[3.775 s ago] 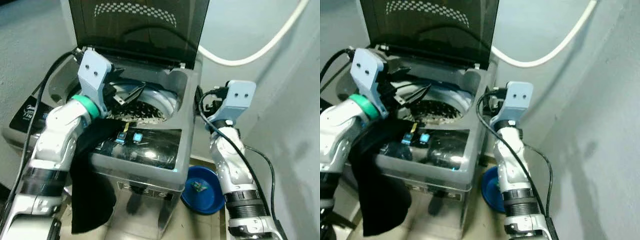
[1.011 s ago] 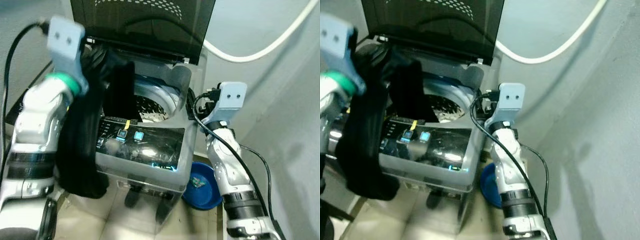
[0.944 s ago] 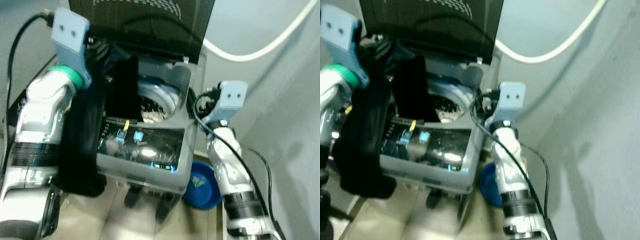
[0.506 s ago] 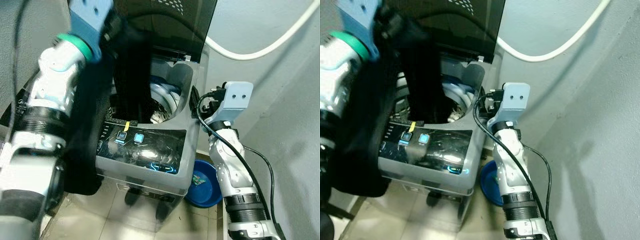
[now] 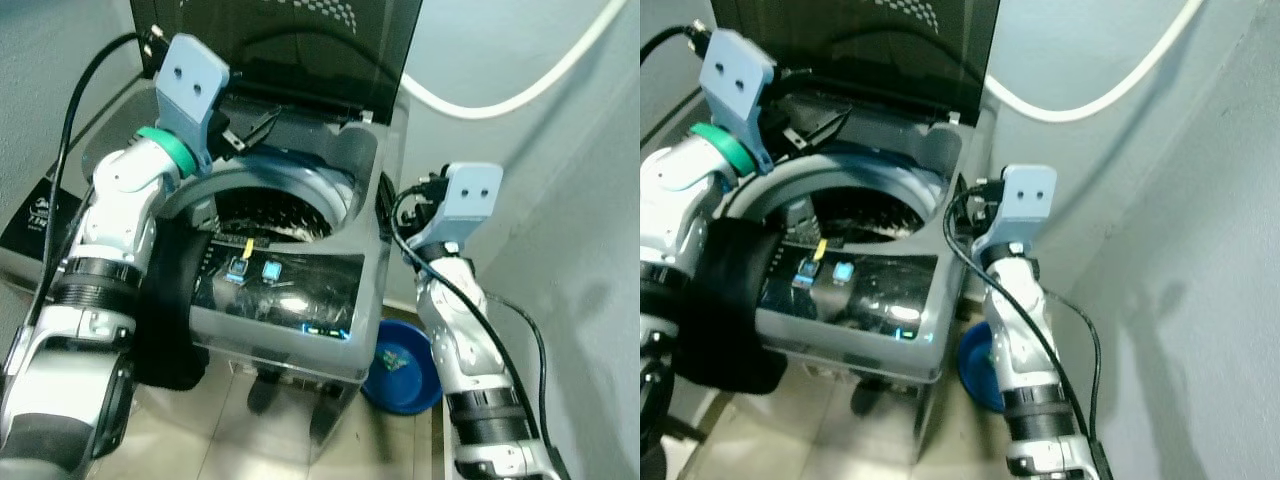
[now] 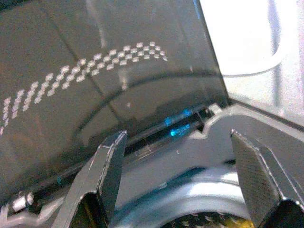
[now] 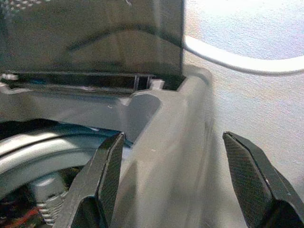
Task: Clothes washing
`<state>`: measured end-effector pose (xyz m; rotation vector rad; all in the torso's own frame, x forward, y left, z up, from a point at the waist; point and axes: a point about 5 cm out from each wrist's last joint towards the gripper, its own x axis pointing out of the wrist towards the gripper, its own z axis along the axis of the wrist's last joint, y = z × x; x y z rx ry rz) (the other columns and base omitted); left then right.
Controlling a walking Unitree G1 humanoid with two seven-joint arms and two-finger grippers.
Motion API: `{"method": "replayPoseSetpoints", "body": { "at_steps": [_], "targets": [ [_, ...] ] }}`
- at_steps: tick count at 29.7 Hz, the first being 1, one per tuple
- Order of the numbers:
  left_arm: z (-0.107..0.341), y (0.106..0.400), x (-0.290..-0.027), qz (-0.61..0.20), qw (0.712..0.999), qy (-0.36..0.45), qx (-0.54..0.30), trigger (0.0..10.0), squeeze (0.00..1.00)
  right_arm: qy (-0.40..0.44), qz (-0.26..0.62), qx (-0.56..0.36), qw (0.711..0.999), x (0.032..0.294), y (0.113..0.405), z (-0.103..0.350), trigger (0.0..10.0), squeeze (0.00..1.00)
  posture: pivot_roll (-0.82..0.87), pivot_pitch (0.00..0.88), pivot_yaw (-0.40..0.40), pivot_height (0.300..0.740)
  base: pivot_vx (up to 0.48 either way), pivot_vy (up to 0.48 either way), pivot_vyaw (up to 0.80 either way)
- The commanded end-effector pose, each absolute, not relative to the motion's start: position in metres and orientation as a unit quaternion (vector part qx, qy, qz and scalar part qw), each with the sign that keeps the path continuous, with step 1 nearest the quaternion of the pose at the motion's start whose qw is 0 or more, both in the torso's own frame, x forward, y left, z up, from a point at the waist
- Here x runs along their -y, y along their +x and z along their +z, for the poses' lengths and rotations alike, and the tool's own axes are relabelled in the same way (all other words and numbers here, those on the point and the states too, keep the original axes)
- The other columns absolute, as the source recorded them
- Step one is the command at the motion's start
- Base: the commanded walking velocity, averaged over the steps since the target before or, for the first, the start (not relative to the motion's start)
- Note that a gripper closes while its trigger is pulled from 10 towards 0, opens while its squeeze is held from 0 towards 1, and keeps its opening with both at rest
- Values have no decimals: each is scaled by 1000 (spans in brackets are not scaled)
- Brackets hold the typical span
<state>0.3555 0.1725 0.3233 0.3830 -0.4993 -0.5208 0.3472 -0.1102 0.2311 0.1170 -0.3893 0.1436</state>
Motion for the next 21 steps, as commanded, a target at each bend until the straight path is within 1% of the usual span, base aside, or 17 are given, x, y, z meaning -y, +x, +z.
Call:
{"method": "replayPoseSetpoints", "body": {
  "at_steps": [1,2,3,4,5,6,7,8,9,10,12,13,15,16,17,20,21],
  "targets": [
    [327,342,-170,-282,911,178,242,10000,0,65,89,197,974,108,345,233,10000,0,179,86,0,740,0,0,0],
    [325,325,-175,-307,908,170,229,10000,0,69,128,214,966,104,339,241,10000,0,190,86,0,740,0,0,0],
    [323,315,-177,-323,906,165,219,10000,0,71,155,227,959,101,335,247,10000,0,190,86,0,740,0,0,0],
    [323,315,-177,-323,906,165,219,10000,0,71,155,227,959,101,335,247,10000,0,190,86,0,740,0,0,0],
    [318,300,-182,-343,904,158,198,10000,0,72,204,248,944,97,327,259,10000,0,195,85,-2,740,0,0,0],
    [318,300,-182,-343,904,158,198,10000,0,72,204,248,944,97,327,259,10000,0,195,85,-2,740,0,0,0],
    [307,280,-188,-366,903,147,169,10000,0,61,268,269,923,93,316,272,10000,0,208,84,-7,740,0,0,0],
    [307,280,-188,-366,903,147,169,10000,0,61,268,269,923,93,316,272,10000,0,208,84,-7,740,0,0,0],
    [291,253,-192,-389,904,125,125,10000,0,31,356,287,889,88,299,286,10000,0,222,82,-14,740,0,0,0],
    [291,253,-192,-389,904,125,125,10000,0,31,356,287,889,88,299,286,10000,0,222,82,-14,740,0,0,0],
    [283,241,-194,-385,909,119,104,10000,0,12,398,283,872,86,293,286,10000,0,228,81,-19,740,0,0,0],
    [275,236,-198,-372,917,113,86,10000,0,-1,426,273,862,86,290,283,10000,0,237,80,-27,740,0,0,0],
    [275,236,-198,-372,917,113,86,10000,0,-1,426,273,862,86,290,283,10000,0,237,80,-27,740,0,0,0],
    [268,230,-200,-362,924,106,66,10000,0,-10,451,265,852,87,286,280,10000,0,240,80,-31,740,0,0,0],
    [268,230,-200,-362,924,106,66,10000,0,-10,451,265,852,87,286,280,10000,0,240,80,-31,740,0,0,0],
    [243,222,-205,-315,942,117,9,10000,0,-27,486,237,841,85,282,268,10000,0,239,80,-39,740,0,0,0],
    [243,222,-205,-315,942,117,9,10000,0,-27,486,237,841,85,282,268,10000,0,239,80,-39,740,0,0,0]
  ]
}}
